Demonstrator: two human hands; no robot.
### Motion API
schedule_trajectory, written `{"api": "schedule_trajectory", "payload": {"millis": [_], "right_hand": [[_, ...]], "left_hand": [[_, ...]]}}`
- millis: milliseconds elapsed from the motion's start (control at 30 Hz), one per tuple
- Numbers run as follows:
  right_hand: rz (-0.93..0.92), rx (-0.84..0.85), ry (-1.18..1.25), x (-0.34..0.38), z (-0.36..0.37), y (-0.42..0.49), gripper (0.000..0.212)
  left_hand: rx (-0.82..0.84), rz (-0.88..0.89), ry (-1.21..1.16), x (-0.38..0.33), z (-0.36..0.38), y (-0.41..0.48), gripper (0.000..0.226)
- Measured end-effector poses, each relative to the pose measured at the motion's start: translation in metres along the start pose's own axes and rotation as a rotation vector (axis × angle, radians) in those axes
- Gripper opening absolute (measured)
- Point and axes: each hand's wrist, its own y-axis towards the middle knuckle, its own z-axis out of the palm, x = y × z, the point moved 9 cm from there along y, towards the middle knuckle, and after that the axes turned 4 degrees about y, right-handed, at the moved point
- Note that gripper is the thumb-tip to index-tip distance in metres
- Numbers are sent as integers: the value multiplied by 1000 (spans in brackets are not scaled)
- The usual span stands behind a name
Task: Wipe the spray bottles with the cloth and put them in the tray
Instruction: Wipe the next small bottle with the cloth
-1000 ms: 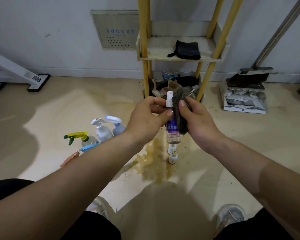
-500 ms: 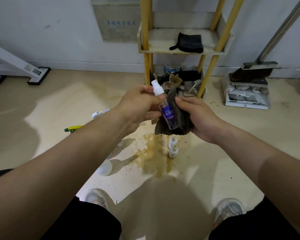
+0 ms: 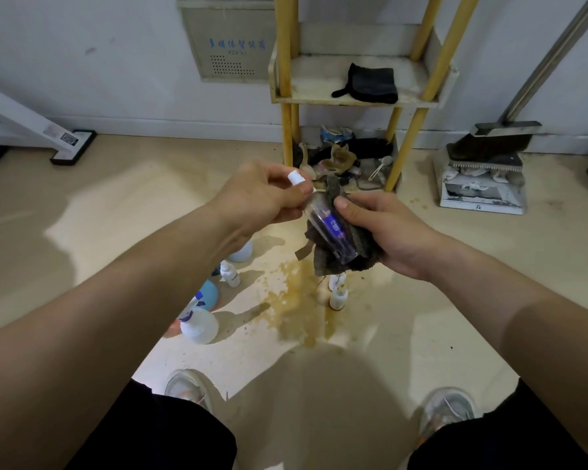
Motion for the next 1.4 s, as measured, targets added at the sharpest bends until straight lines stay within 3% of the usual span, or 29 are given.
{"api": "schedule_trajectory", "payload": {"millis": [67,167,267,433,567,700,900,1033,1133,1267,1400], "right_hand": [[-20,22,-84,1,5,0,47],[-65,9,-252,6,6,-1,28],[-44,25,-277,7,6,-1,26],[60,44,-48,-1,3,-2,43],[115,59,60,-5,2,-4,49],[96,52,26,-3,0,-2,49],[79,57,11,-2,3,-3,45],[101,76,45,-3,2,-3,44],[120,88,47,-6,1,-4,44],[120,71,27,-6,-3,-3,48],[110,74,1,-4,-6,-1,50]], "left_hand": [[-62,-5,10,4,3,-1,10],[-153,-45,-41,16,7,-2,20],[-195,-62,-56,21,11,-6,22],[17,-134,-114,15,17,-2,17],[189,-57,-20,7,15,5,19],[99,-2,134,3,11,8,4],[-98,24,345,1,1,7,41],[125,-34,163,6,11,6,26],[248,84,150,-5,15,4,19],[119,167,341,-11,10,7,7],[-5,179,518,-9,6,10,28]]}}
